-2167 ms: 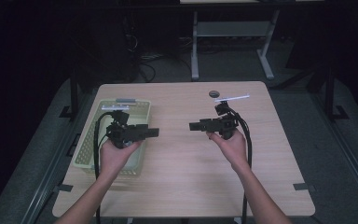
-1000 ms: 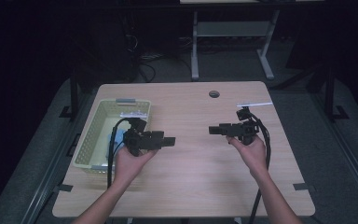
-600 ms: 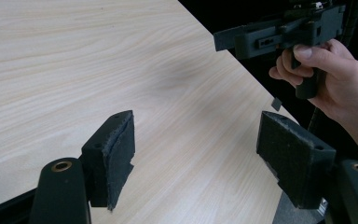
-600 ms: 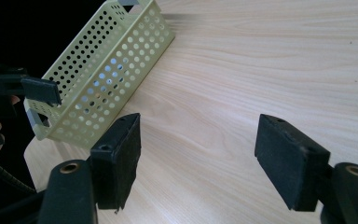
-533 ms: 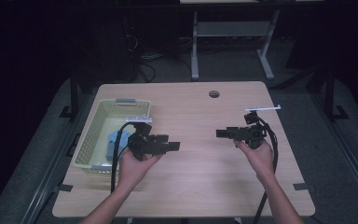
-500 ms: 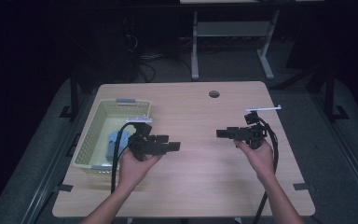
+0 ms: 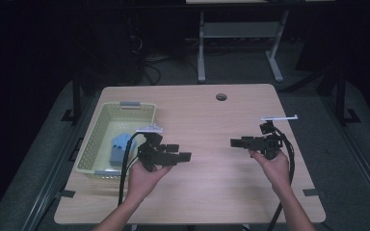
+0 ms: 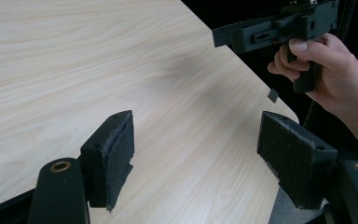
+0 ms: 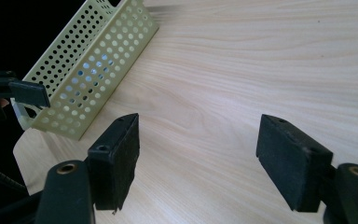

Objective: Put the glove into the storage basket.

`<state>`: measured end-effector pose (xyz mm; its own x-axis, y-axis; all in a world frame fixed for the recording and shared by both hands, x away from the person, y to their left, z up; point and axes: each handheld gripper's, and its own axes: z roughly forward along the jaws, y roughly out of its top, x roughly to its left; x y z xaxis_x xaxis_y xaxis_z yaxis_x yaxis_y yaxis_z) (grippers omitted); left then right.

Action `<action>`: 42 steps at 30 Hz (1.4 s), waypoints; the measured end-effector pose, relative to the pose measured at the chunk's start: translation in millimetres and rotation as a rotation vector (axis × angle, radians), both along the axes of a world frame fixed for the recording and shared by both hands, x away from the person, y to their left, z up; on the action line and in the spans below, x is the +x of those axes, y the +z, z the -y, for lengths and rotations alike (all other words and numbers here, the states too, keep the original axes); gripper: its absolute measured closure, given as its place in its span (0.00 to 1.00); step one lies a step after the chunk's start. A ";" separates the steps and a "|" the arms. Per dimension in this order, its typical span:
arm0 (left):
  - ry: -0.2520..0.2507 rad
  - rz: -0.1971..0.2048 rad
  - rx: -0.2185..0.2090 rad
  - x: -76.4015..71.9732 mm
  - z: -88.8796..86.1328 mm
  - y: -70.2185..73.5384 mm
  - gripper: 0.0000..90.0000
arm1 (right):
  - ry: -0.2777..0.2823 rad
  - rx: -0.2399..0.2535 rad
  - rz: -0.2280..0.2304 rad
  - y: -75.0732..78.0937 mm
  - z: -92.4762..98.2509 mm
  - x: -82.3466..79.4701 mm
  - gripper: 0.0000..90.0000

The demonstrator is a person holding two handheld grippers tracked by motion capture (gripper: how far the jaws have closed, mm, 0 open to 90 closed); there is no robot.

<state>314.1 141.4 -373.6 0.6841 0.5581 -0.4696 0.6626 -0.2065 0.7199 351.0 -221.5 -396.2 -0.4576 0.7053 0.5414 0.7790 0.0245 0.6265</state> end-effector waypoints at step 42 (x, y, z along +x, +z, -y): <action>-0.017 0.035 -0.013 -35.0 9.2 -44.2 0.30 | -0.017 -0.036 -0.001 -41.6 30.9 -53.1 0.32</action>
<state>279.1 132.1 -417.7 0.7099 0.5401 -0.4521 0.6331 -0.2079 0.7457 297.9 -252.5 -437.8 -0.4447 0.7318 0.5165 0.7804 0.0336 0.6244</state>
